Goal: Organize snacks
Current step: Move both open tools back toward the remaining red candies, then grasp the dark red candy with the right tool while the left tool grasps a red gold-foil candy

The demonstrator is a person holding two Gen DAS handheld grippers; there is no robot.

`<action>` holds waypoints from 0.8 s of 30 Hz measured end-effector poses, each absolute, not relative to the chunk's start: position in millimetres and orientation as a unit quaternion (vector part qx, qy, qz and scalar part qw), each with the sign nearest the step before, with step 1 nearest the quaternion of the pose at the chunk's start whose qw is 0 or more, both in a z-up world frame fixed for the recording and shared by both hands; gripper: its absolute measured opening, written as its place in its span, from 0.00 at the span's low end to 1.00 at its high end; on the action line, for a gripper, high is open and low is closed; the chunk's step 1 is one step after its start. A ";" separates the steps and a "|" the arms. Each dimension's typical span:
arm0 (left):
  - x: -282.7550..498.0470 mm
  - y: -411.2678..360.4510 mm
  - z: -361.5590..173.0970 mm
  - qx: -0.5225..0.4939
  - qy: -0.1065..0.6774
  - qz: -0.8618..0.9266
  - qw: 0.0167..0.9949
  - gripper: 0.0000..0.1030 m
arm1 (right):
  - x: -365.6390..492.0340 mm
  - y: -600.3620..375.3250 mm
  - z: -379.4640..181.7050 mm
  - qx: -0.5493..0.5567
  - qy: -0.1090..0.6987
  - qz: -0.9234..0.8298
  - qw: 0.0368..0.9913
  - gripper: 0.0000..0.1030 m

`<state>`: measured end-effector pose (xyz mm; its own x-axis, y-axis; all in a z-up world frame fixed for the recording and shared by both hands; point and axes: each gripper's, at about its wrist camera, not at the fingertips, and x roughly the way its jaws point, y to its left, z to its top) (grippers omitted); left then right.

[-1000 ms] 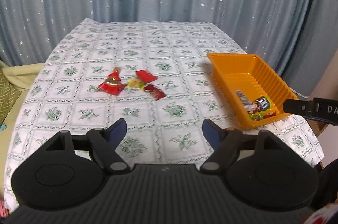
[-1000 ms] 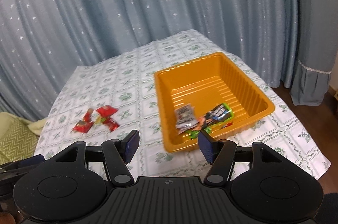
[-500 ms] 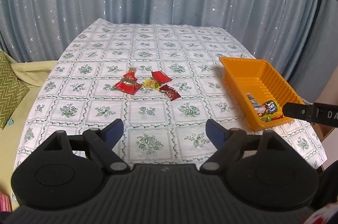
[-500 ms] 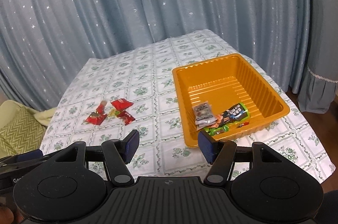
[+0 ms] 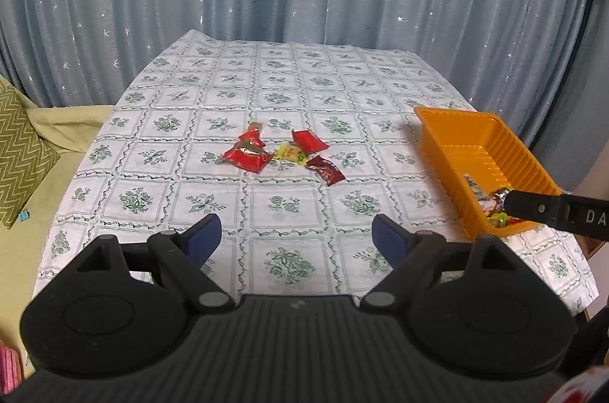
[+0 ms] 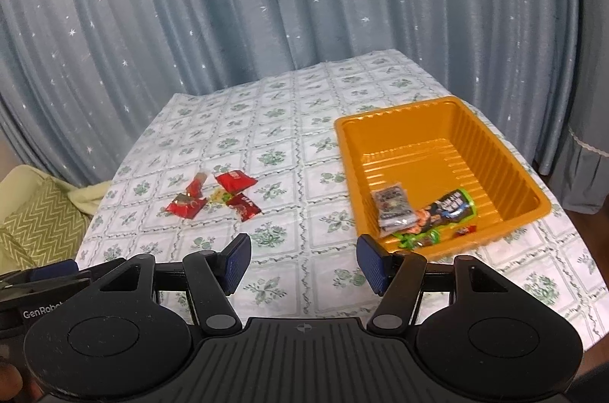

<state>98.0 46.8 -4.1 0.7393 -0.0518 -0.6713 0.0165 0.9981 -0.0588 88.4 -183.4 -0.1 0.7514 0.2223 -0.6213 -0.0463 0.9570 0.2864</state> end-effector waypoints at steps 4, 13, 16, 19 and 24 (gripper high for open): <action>109.3 55.8 -7.1 -0.026 0.362 -0.014 0.932 0.84 | 101.8 -170.7 -2.0 0.118 0.345 0.087 0.927 0.60; 148.2 82.9 -23.4 -0.013 0.365 -0.010 0.931 0.84 | 145.7 -136.8 -14.0 0.092 0.344 0.122 0.926 0.60; 165.9 91.8 -31.8 0.002 0.367 -0.011 0.930 0.84 | 165.3 -123.5 -22.4 0.081 0.346 0.134 0.925 0.60; 184.4 99.8 -41.8 0.015 0.372 -0.017 0.928 0.84 | 184.8 -111.6 -34.6 0.068 0.348 0.147 0.923 0.60; 215.9 111.8 -63.1 0.034 0.371 -0.037 0.927 0.84 | 215.6 -94.8 -61.9 0.047 0.360 0.166 0.917 0.60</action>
